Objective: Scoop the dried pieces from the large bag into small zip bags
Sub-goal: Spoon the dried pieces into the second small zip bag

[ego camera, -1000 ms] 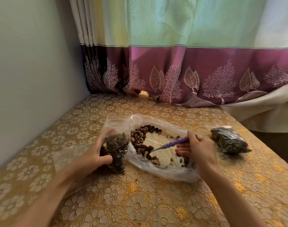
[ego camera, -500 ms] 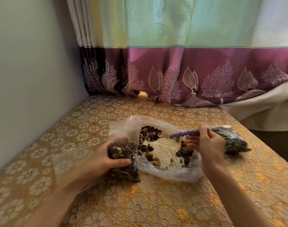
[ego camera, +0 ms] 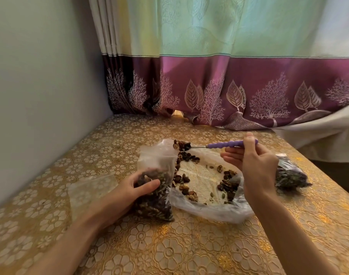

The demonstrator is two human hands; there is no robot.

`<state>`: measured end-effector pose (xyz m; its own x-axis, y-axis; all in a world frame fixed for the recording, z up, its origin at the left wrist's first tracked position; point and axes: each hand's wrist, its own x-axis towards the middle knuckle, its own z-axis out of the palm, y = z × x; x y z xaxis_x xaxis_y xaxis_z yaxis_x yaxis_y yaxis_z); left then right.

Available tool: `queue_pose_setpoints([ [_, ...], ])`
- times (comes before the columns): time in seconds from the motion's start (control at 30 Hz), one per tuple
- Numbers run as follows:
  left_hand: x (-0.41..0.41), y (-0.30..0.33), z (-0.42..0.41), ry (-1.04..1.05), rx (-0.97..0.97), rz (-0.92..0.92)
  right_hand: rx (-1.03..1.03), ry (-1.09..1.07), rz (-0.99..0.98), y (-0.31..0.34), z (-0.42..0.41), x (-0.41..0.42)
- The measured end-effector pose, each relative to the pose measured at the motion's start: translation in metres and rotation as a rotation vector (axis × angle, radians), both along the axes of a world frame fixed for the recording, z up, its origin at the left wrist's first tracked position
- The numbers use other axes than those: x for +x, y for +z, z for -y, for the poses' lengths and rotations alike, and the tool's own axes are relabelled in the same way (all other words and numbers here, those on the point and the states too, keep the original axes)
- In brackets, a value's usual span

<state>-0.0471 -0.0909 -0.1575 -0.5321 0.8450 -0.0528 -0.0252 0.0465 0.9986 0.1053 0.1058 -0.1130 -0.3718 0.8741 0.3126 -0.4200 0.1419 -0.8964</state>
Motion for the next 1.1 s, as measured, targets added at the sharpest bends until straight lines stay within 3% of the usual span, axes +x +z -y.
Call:
queue_pose_setpoints([
  [0.63,0.0,-0.001,-0.001,0.017,0.013,-0.005,0.173,0.242,-0.072,0.008,0.024,-0.001],
  [0.87,0.0,0.003,0.001,0.16,0.072,-0.159,-0.084,0.071,-0.182,-0.001,0.008,0.003],
  [0.97,0.0,0.003,0.004,0.268,0.121,-0.155,-0.057,-0.001,-0.076,-0.01,0.0,0.006],
  [1.1,0.0,0.005,0.005,0.341,0.131,-0.212,0.245,-0.167,0.17,-0.022,-0.001,0.005],
])
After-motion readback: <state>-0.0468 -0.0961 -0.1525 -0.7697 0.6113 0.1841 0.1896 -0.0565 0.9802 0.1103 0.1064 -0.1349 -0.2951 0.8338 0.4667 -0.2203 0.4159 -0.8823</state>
